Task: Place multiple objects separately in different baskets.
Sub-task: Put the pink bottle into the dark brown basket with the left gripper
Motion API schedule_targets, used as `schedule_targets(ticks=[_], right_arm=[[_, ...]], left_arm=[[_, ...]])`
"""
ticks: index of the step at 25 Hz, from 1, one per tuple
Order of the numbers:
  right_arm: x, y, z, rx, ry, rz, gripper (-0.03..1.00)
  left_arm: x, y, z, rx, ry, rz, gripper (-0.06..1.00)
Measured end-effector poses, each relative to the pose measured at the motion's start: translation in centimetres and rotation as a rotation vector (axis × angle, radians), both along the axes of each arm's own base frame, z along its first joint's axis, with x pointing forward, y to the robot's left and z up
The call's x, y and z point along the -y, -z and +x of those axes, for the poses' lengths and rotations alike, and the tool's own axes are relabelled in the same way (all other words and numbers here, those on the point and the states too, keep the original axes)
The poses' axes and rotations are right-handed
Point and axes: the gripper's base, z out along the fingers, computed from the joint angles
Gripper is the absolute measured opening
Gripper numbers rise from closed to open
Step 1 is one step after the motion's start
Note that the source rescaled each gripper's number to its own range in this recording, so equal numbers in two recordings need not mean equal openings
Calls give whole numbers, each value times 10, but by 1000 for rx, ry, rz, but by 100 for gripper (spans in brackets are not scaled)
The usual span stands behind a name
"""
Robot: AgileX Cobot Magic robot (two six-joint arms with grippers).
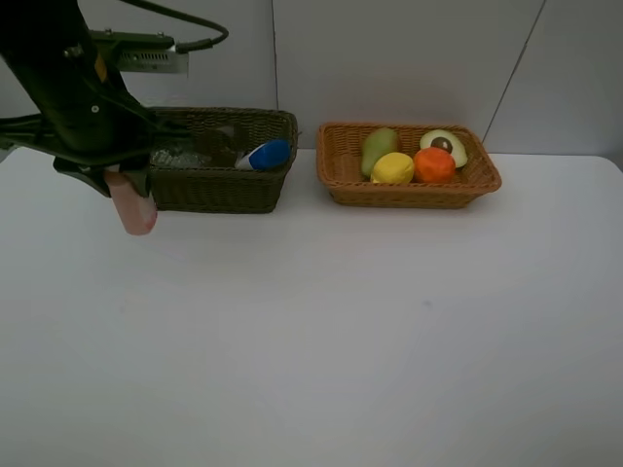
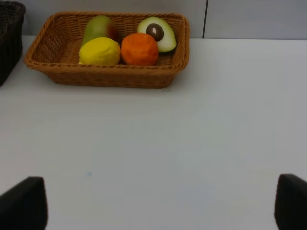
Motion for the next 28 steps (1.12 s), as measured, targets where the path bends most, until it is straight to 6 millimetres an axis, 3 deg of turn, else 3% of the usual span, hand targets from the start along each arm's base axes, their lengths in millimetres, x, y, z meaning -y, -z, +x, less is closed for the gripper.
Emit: schedule_targets(ticks=[5, 11, 19, 28], right_arm=[[0, 0, 0, 0, 0, 0, 100], [0, 0, 0, 0, 0, 0, 100], [0, 0, 0, 0, 0, 0, 100], [0, 0, 0, 0, 1, -1, 100]], left_arm=[[-3, -24, 17, 159, 55, 77, 43], [-6, -37, 35, 336, 126, 117, 43], [-21, -11, 75, 430, 91, 29, 43], [-11, 23, 101, 490, 212, -15, 43]])
